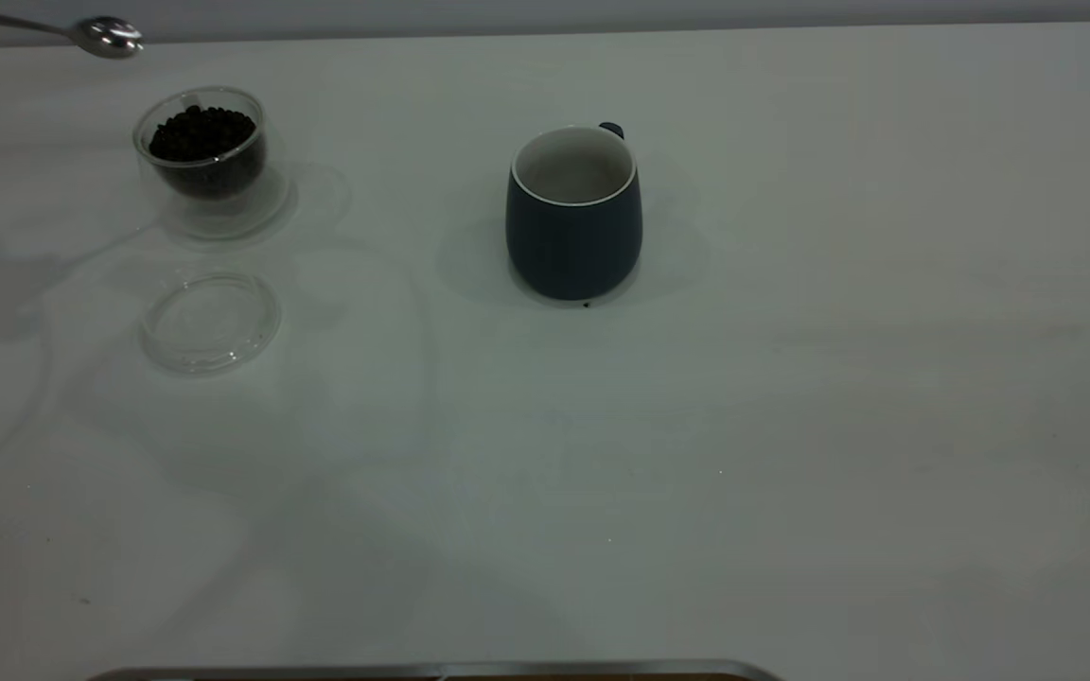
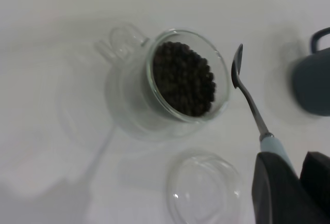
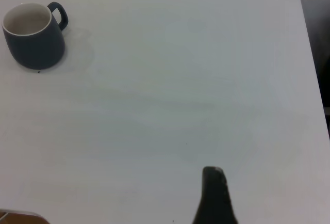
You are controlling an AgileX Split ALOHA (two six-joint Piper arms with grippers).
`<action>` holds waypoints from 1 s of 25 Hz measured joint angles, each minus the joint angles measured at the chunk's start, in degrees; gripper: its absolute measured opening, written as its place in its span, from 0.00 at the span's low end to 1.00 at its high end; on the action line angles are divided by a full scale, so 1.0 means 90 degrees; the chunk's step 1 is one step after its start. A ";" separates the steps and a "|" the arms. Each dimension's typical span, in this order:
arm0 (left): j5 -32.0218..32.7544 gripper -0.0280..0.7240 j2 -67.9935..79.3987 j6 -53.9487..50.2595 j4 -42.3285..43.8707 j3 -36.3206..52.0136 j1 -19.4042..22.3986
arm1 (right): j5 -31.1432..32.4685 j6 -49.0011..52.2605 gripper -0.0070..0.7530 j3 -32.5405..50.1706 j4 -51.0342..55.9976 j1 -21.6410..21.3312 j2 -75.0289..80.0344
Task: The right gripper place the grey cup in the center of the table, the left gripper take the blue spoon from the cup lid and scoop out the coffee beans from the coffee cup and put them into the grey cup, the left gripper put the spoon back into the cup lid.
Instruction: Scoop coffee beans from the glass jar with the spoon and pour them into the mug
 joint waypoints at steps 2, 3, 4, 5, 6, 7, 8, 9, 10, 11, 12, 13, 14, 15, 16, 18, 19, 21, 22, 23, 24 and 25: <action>-0.0358 0.21 0.0076 0.0077 -0.0006 0.0000 -0.0228 | 0.0000 0.0000 0.79 0.0000 0.0000 0.0000 0.0000; -0.0538 0.21 0.0114 0.0126 -0.0006 0.0000 -0.0346 | 0.0000 0.0000 0.79 0.0000 0.0000 0.0000 0.0000; -0.0675 0.21 0.0157 0.0164 -0.0006 0.0000 -0.0440 | 0.0000 0.0000 0.79 0.0000 0.0000 0.0000 0.0000; -0.0842 0.21 0.0210 0.0186 0.0000 0.0000 -0.0542 | 0.0000 0.0000 0.79 0.0000 0.0000 0.0000 0.0000; -0.0980 0.21 0.0252 0.0205 0.0000 0.0000 -0.0632 | 0.0000 0.0000 0.79 0.0000 0.0000 0.0000 0.0000; -0.1083 0.21 0.0297 0.0234 0.0000 0.0000 -0.0704 | 0.0000 0.0000 0.79 0.0000 0.0000 0.0000 0.0000; -0.1190 0.21 0.0353 0.0266 -0.0007 0.0000 -0.0754 | 0.0000 0.0000 0.79 0.0000 0.0000 0.0000 0.0000; -0.1263 0.21 0.0400 0.0296 -0.0007 0.0000 -0.0796 | 0.0000 0.0000 0.79 0.0000 0.0000 0.0000 0.0000; -0.1347 0.21 0.0446 0.0327 -0.0007 0.0000 -0.0826 | 0.0000 0.0000 0.79 0.0000 0.0000 0.0000 0.0000; -0.1386 0.21 0.0497 0.0341 -0.0007 0.0006 -0.0849 | 0.0000 0.0000 0.79 0.0000 0.0000 0.0000 0.0000; -0.1432 0.21 0.0557 0.0349 -0.0013 0.0006 -0.0857 | 0.0000 0.0000 0.79 0.0000 0.0000 0.0000 0.0000; -0.1486 0.21 0.0600 0.0353 -0.0013 0.0006 -0.0857 | 0.0000 0.0000 0.79 0.0000 0.0000 0.0000 0.0000; -0.1538 0.21 0.0663 0.0353 -0.0013 0.0006 -0.0857 | 0.0000 0.0000 0.79 0.0000 0.0000 0.0000 0.0000; -0.1575 0.21 0.0720 0.0361 -0.0014 0.0006 -0.0857 | 0.0000 0.0000 0.79 0.0000 0.0000 0.0000 0.0000; -0.1613 0.21 0.0776 0.0361 -0.0027 0.0006 -0.0857 | 0.0000 0.0000 0.79 0.0000 0.0000 0.0000 0.0000; -0.1635 0.21 0.0874 0.0369 -0.0120 0.0006 -0.0857 | 0.0000 0.0000 0.79 0.0000 0.0000 0.0000 0.0000; -0.1648 0.21 0.0930 0.0369 -0.0206 0.0006 -0.0857 | 0.0000 0.0000 0.79 0.0000 0.0000 0.0000 0.0000; -0.1648 0.21 0.1041 0.0369 -0.0381 0.0006 -0.0857 | 0.0000 0.0000 0.79 0.0000 0.0000 0.0000 0.0000; -0.1648 0.21 0.1106 0.0362 -0.0488 0.0006 -0.0857 | 0.0000 0.0000 0.79 0.0000 0.0000 0.0000 0.0000; -0.1648 0.21 0.1172 0.0335 -0.0566 0.0006 -0.0857 | 0.0000 0.0000 0.79 0.0000 0.0000 0.0000 0.0000; -0.1640 0.21 0.1230 0.0286 -0.0650 0.0006 -0.0857 | 0.0000 0.0000 0.79 0.0000 0.0000 0.0000 0.0000; -0.1627 0.21 0.1283 0.0224 -0.0714 0.0006 -0.0857 | 0.0000 0.0000 0.79 0.0000 0.0000 0.0000 0.0000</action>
